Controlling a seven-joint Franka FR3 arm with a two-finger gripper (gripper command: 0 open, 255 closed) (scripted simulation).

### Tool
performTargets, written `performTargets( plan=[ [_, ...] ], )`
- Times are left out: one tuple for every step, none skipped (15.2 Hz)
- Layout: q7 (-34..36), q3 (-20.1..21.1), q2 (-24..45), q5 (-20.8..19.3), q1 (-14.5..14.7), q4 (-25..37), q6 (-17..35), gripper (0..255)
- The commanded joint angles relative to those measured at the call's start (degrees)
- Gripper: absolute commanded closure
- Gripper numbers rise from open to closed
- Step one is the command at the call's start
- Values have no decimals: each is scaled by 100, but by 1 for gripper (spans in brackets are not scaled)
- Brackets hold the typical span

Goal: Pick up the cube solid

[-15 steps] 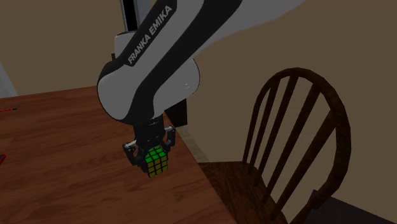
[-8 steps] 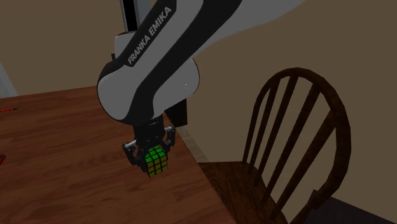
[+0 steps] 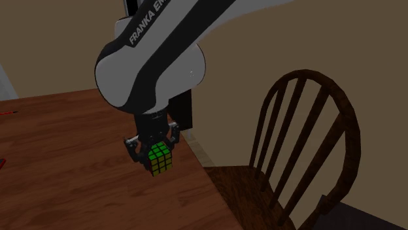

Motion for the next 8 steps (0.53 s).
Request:
performTargets(
  plan=[
    [2, 2, -100, 2, 2, 10, -110, 255],
    [2, 2, -143, 3, 1, 26, -170, 255],
    [1, 3, -189, 3, 1, 39, -229, 255],
    [1, 3, -230, 4, 1, 58, -289, 255],
    [0, 4, -273, 5, 1, 76, -349, 255],
    [0, 4, -314, 6, 0, 96, -410, 255],
    [-1, 4, -354, 6, 0, 116, -471, 255],
    [-1, 5, -394, 7, 0, 138, -532, 255]
  ],
)
